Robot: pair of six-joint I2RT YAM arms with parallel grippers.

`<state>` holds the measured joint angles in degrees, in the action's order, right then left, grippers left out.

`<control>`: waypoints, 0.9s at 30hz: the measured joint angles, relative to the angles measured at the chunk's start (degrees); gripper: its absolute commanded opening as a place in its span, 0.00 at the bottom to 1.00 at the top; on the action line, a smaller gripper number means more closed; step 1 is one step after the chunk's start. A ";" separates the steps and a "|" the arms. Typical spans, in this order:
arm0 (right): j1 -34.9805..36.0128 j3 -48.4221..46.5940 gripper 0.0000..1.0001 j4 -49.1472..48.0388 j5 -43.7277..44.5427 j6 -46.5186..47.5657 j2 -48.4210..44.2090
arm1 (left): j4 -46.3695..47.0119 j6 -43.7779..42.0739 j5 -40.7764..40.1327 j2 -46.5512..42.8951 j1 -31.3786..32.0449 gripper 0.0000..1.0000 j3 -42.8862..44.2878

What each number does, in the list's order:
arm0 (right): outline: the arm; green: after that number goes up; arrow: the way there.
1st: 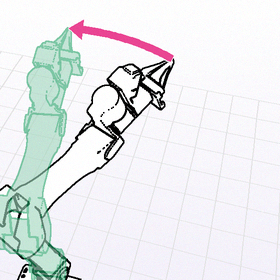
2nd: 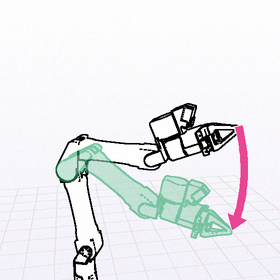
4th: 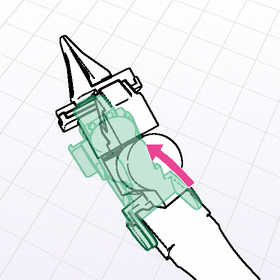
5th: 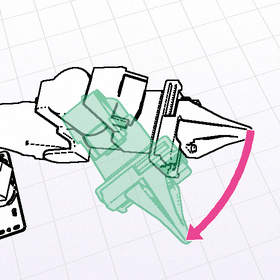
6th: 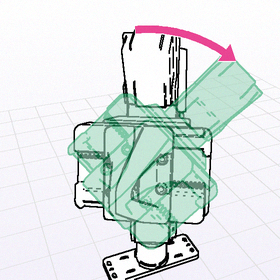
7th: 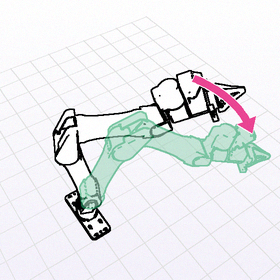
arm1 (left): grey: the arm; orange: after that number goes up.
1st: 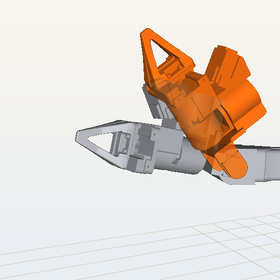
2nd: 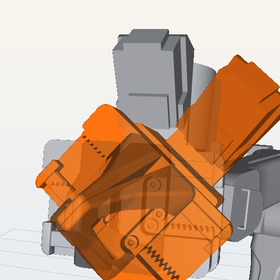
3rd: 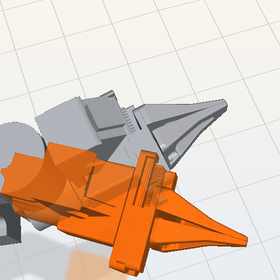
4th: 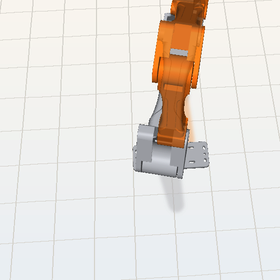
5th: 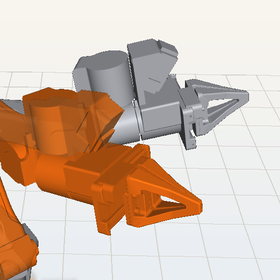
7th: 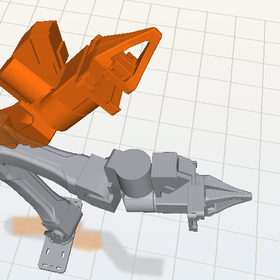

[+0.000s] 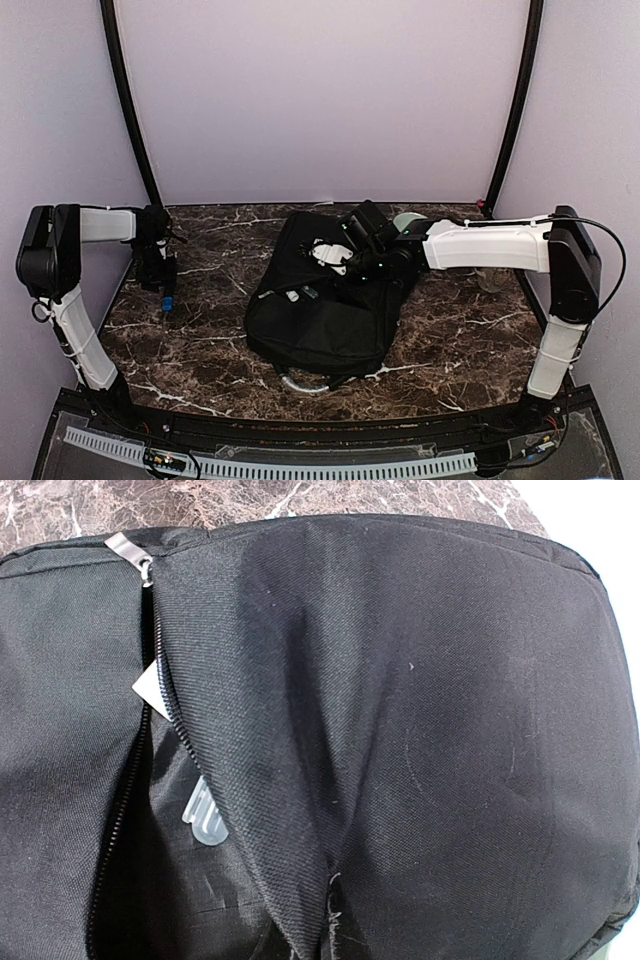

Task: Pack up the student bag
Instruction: Pick up the pen at the center of the board, then place the pen in the upper front pocket of the bag.

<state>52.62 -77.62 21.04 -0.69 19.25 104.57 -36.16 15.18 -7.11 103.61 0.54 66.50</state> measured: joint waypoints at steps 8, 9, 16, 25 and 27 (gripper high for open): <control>0.00 0.00 0.01 0.00 0.00 0.00 0.00 | -0.39 -1.01 0.96 1.22 0.00 0.34 -0.26; 0.00 0.00 0.01 0.00 0.00 0.02 0.00 | -0.37 -1.03 1.14 1.27 0.00 0.32 -0.26; 0.00 0.00 0.01 0.00 0.00 0.04 0.00 | -0.17 -0.72 2.97 0.81 0.42 0.26 -0.72; 0.00 0.00 0.01 0.00 0.02 0.07 0.00 | -4.63 3.63 7.56 -10.19 17.46 0.26 -1.05; 0.02 0.00 0.01 0.00 0.02 0.07 0.00 | -4.17 5.20 10.91 -14.71 21.40 0.25 -0.76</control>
<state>52.64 -77.62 21.04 -0.67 19.31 104.57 -40.34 20.38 3.79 88.90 21.93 65.73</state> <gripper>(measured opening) 0.024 0.287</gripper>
